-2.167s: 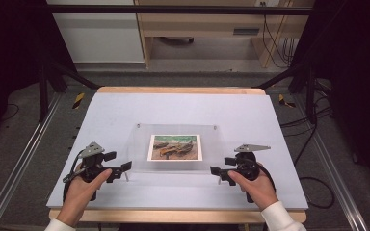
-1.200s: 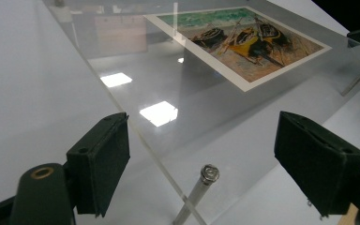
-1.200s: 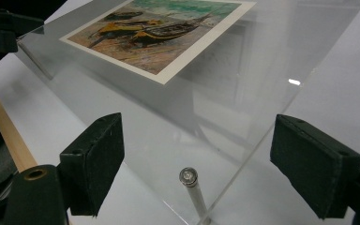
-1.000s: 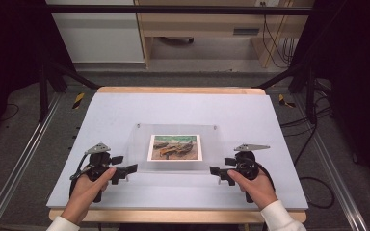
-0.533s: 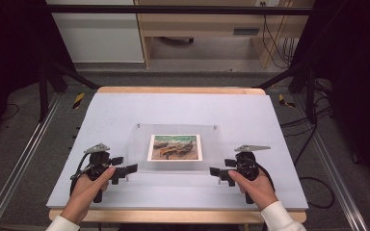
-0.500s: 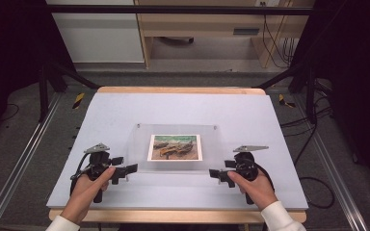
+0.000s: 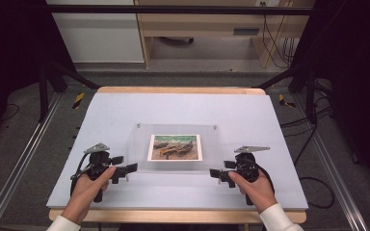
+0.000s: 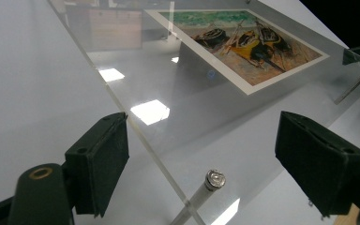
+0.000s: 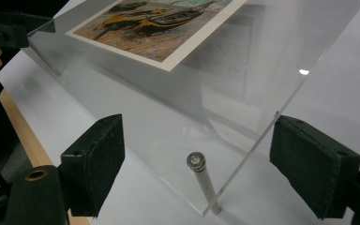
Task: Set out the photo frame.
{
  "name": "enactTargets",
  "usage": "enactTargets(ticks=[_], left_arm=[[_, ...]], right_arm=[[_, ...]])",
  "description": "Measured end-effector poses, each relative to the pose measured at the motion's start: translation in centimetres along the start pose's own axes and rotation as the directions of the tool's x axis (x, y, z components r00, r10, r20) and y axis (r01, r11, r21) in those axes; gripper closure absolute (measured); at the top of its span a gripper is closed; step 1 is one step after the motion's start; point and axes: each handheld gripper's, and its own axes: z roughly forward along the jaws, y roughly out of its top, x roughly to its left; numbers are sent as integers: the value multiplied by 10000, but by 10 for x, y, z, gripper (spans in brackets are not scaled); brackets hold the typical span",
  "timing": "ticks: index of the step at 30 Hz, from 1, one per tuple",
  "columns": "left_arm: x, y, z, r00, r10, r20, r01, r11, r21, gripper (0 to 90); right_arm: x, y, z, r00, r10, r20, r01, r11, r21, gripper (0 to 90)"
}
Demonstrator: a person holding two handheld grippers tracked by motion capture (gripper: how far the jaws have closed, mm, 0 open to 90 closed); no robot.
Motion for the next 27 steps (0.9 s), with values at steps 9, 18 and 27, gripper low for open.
enactTargets(ticks=[9, 18, 27], left_arm=[[0, -1, -3, 9999, 1, 103, -1, 10000, 51, 176], [2, -2, -1, 9995, -193, 242, 193, 9998, 31, 170], [3, -1, 3, 9977, -425, 532, 415, 9989, 197, 157]], right_arm=[[-2, 3, 2, 9993, 368, -102, -368, 9993, 1, 167], [-7, 4, 0, 9974, 711, -63, -713, 9970, -306, 189], [-7, 6, 6, 9972, 754, -29, -754, 9970, -175, 192]])
